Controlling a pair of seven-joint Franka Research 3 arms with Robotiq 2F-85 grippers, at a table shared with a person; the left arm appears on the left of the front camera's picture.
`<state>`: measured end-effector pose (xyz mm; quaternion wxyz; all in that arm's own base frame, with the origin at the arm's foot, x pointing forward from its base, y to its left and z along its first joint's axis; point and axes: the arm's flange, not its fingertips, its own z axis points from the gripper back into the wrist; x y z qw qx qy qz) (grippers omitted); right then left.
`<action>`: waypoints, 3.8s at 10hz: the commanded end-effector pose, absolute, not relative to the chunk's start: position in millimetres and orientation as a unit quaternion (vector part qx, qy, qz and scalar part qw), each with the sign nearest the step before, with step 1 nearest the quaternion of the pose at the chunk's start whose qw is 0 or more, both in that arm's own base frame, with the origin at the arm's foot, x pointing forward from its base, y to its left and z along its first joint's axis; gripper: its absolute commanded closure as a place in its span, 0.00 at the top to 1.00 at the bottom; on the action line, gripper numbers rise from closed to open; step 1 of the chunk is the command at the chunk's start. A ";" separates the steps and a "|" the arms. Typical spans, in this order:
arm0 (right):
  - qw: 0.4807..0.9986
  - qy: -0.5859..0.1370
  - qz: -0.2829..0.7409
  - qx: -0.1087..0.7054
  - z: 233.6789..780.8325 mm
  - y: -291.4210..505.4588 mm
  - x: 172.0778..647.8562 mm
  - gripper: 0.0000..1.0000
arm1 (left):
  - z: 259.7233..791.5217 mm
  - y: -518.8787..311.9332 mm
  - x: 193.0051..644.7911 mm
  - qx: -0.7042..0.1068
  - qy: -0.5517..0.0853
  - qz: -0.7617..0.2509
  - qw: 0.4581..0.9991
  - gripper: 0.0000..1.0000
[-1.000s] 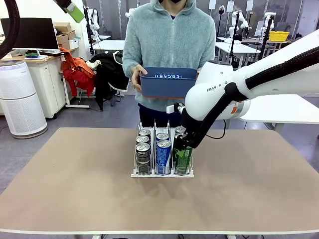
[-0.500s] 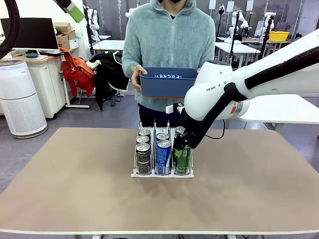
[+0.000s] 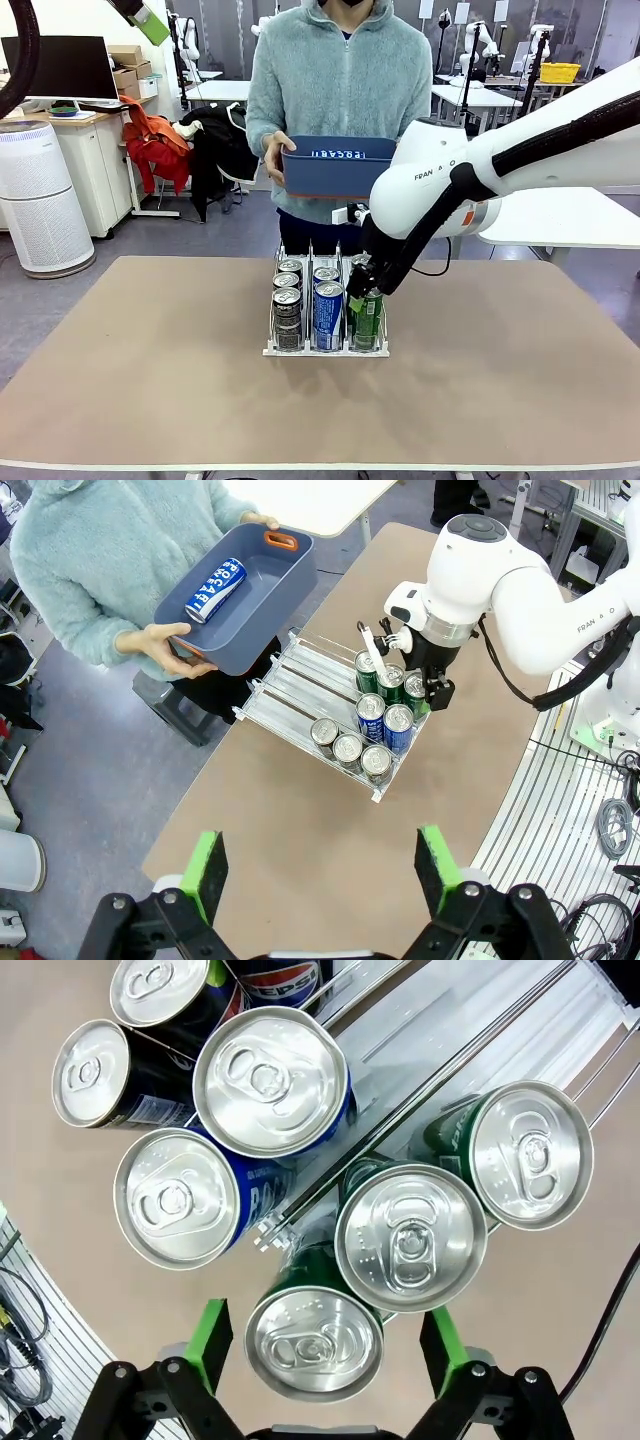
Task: Fill the beverage cans into the dispenser.
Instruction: Place the picked Sprite in the line of the Automatic Can Dispenser with the same cans, then pick up the Ionic drink handed by the human.
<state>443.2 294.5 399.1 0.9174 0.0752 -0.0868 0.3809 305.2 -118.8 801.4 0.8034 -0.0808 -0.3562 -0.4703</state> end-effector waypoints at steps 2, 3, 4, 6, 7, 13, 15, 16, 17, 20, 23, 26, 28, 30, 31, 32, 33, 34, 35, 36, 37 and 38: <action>0.918 -0.085 0.381 0.075 396.5 294.6 443.5 1.00 | 799.9 -118.0 304.8 -0.082 -0.356 -0.470 0.804 1.00; 0.918 -0.085 0.381 0.075 396.5 294.6 443.5 1.00 | 799.9 -118.0 304.8 -0.082 -0.356 -0.470 0.804 1.00; 0.918 -0.085 0.381 0.075 396.5 294.6 443.5 1.00 | 799.9 -118.0 304.8 -0.082 -0.356 -0.470 0.804 1.00; 0.917 -0.085 0.381 0.075 397.5 294.5 443.3 1.00 | 799.9 -118.0 304.8 -0.082 -0.356 -0.470 0.804 1.00; 0.898 -0.101 0.413 0.111 407.7 293.4 441.1 1.00 | 799.9 -118.0 304.8 -0.082 -0.356 -0.470 0.804 1.00; 0.860 -0.228 0.422 0.173 559.6 231.3 441.8 1.00 | 799.9 -118.0 304.8 -0.082 -0.356 -0.470 0.804 1.00; 0.867 -0.257 0.394 0.164 606.5 207.9 421.0 1.00 | 799.9 -118.0 304.8 -0.082 -0.356 -0.470 0.804 1.00; 0.868 -0.274 0.383 0.160 630.4 193.0 412.6 1.00 | 799.9 -118.0 304.8 -0.082 -0.356 -0.470 0.804 1.00; 0.869 -0.284 0.371 0.163 648.6 181.4 403.0 1.00 | 799.9 -118.0 304.8 -0.082 -0.356 -0.470 0.804 1.00; 0.872 -0.312 0.342 0.156 687.8 152.1 387.0 1.00 | 799.9 -118.0 304.8 -0.082 -0.356 -0.470 0.804 1.00; 0.870 -0.334 0.329 0.149 686.9 148.9 391.1 1.00 | 799.9 -118.0 304.8 -0.082 -0.356 -0.470 0.804 1.00; 0.866 -0.330 0.338 0.166 700.6 140.4 383.0 1.00 | 799.9 -118.0 304.8 -0.082 -0.356 -0.470 0.804 1.00; 0.865 -0.337 0.342 0.144 720.6 127.2 379.6 1.00 | 799.9 -118.0 304.8 -0.082 -0.356 -0.470 0.804 1.00; 0.867 -0.323 0.363 0.112 761.2 111.3 371.0 1.00 | 799.9 -118.0 304.8 -0.082 -0.356 -0.470 0.804 1.00; 0.871 -0.323 0.354 0.112 770.7 107.3 366.1 1.00 | 799.9 -118.0 304.8 -0.082 -0.356 -0.470 0.804 1.00; 0.876 -0.323 0.341 0.108 785.3 98.0 360.8 1.00 | 799.9 -118.0 304.8 -0.082 -0.356 -0.470 0.804 1.00; 0.870 -0.331 0.346 0.118 798.3 86.4 360.4 1.00 | 799.9 -118.0 304.8 -0.082 -0.356 -0.470 0.804 1.00; 0.871 -0.337 0.334 0.125 806.8 79.3 357.0 1.00 | 799.9 -118.0 304.8 -0.082 -0.356 -0.470 0.804 1.00; 0.867 -0.347 0.333 0.133 811.9 76.1 352.0 1.00 | 799.9 -118.0 304.8 -0.082 -0.356 -0.470 0.804 1.00; 0.863 -0.351 0.338 0.132 821.1 69.9 353.2 1.00 | 799.9 -118.0 304.8 -0.082 -0.356 -0.470 0.804 1.00; 0.863 -0.354 0.337 0.127 828.1 66.1 354.4 1.00 | 799.9 -118.0 304.8 -0.082 -0.356 -0.470 0.804 1.00; 0.867 -0.349 0.332 0.130 831.1 65.0 351.6 1.00 | 799.9 -118.0 304.8 -0.082 -0.356 -0.470 0.804 1.00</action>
